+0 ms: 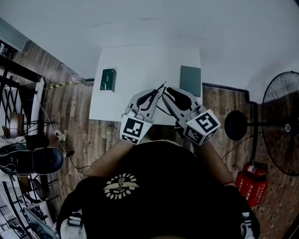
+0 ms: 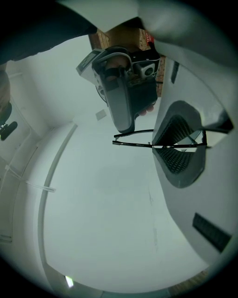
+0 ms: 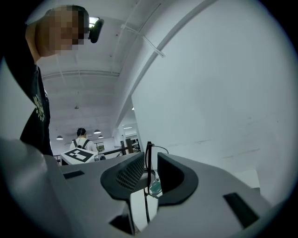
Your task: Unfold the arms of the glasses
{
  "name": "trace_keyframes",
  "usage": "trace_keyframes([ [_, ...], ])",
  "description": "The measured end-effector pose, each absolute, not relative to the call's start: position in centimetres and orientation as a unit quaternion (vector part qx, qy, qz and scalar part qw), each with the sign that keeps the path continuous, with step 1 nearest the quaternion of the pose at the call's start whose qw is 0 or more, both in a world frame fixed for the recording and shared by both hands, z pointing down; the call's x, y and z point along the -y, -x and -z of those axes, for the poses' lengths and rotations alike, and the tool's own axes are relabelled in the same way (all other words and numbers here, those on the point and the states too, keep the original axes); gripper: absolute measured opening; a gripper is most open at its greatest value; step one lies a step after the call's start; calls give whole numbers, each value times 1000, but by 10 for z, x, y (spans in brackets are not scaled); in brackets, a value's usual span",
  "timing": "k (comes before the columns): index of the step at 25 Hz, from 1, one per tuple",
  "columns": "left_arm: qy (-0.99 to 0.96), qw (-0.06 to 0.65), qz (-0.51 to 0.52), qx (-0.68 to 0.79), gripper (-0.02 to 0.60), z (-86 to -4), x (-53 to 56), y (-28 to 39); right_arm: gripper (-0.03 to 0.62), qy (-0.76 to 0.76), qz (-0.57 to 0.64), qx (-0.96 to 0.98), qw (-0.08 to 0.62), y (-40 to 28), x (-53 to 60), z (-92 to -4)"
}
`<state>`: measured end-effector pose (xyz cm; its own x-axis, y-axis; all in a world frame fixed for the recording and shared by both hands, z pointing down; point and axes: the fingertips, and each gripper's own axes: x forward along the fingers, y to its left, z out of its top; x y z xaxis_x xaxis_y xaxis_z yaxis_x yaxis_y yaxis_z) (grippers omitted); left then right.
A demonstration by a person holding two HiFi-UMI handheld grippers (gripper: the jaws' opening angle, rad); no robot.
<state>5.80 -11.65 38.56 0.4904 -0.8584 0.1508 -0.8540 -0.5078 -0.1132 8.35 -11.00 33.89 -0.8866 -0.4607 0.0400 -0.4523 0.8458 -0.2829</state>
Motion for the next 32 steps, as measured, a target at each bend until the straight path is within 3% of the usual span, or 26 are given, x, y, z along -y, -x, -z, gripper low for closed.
trace_keyframes([
  [4,864,24,123,-487,20,-392,112,-62,70,236,159,-959,7,-82,108,-347],
  [8,862,27,150,-483,20,-398,105,-61,21,233,165,-958,0,-82,101,-356],
  [19,880,46,235,-410,21,-423,118,-69,20,230,202,-951,-31,-93,116,-382],
  [32,880,79,306,-354,21,-445,109,-81,21,177,219,-952,-120,-113,103,-412],
])
